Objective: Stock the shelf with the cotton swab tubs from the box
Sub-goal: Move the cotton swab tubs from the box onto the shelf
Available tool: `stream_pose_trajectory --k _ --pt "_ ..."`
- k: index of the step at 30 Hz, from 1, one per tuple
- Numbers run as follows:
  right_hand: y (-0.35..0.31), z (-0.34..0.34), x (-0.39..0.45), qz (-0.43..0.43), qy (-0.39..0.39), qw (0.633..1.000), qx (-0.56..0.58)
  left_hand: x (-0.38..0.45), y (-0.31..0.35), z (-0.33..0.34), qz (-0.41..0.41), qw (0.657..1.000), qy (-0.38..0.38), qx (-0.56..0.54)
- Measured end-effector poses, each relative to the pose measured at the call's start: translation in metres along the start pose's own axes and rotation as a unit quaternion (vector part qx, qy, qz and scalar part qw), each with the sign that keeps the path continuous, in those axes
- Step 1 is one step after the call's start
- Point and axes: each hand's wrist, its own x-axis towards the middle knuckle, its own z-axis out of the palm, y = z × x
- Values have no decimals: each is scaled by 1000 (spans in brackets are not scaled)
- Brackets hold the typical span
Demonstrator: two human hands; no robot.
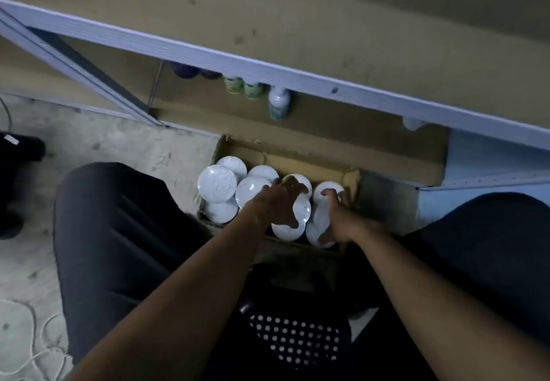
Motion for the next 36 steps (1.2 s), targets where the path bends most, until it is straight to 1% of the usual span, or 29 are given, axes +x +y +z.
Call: stream_pose_trajectory --k 1,2,4,7,10,13,15,17,20,22,24,29,34,36 --pt "3 4 5 -12 4 1000 -2 3 -1 4 9 999 1 36" --pt "6 8 11 -14 17 1000 -8 8 -4 9 18 996 21 79" --pt "15 18 27 -15 31 999 -30 14 -13 22 23 992 39 121" --pt "24 28 39 -16 44 998 -41 20 -14 24 26 992 41 114" --pt "29 31 44 -22 62 997 -25 28 -12 21 15 989 41 139" --pt "30 36 39 -34 75 997 -10 25 -1 19 8 989 32 143" --pt "31 39 32 -38 85 996 9 19 4 17 0 990 38 136" --pt "34 43 27 -44 118 992 29 14 8 18 -2 992 38 123" --pt "38 45 17 -56 144 986 68 4 16 18 1 995 37 97" --pt "40 47 11 -60 172 981 73 1 21 18 -39 998 28 43" --pt "41 49 8 -58 206 975 59 3 24 23 -51 998 24 33" --pt "41 55 3 -74 221 971 61 7 26 39 4 987 33 159" --pt "43 57 4 -79 225 970 48 12 24 45 13 977 54 204" --pt "40 55 6 -83 231 968 45 14 21 45 10 976 50 210"
